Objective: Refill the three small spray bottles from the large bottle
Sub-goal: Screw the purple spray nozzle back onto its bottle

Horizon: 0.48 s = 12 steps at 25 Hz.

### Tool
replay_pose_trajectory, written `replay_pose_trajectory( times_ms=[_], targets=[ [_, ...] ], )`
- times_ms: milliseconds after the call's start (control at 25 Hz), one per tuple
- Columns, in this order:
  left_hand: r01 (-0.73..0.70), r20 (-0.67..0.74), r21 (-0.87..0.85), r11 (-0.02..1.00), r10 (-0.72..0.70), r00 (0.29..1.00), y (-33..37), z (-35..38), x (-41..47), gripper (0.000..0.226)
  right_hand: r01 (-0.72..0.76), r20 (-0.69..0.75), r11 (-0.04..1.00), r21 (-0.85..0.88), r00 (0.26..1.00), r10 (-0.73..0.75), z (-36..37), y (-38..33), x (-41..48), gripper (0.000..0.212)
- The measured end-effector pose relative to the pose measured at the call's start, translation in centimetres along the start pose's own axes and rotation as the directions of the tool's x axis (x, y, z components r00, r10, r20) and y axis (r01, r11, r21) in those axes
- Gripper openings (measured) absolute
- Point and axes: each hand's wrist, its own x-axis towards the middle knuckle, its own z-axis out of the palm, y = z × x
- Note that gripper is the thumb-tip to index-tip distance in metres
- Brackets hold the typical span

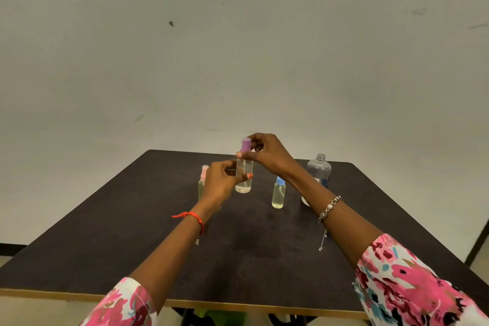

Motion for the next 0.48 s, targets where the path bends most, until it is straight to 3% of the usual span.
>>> replay_pose_trajectory(
  times_ms=[120, 240, 480],
  targets=[
    [-0.025, 0.006, -0.058, 0.998, 0.025, 1.0, -0.7, 0.1, 0.2, 0.037, -0.05, 0.054, 0.998, -0.026, 0.997, 0.052, 0.7, 1.4, -0.6, 0.043],
    [-0.004, 0.03, -0.068, 0.998, 0.006, 1.0, -1.7, 0.5, 0.6, 0.045, -0.077, 0.017, 0.997, 0.006, 0.997, 0.076, 1.9, 2.9, -0.7, 0.035],
    [0.273, 0.115, 0.004, 0.962, -0.272, 0.955, -5.8, 0.9, 1.2, 0.082, -0.193, -0.099, 0.981, 0.03, 0.976, 0.195, 4.5, 6.5, 1.5, 0.026]
  ],
)
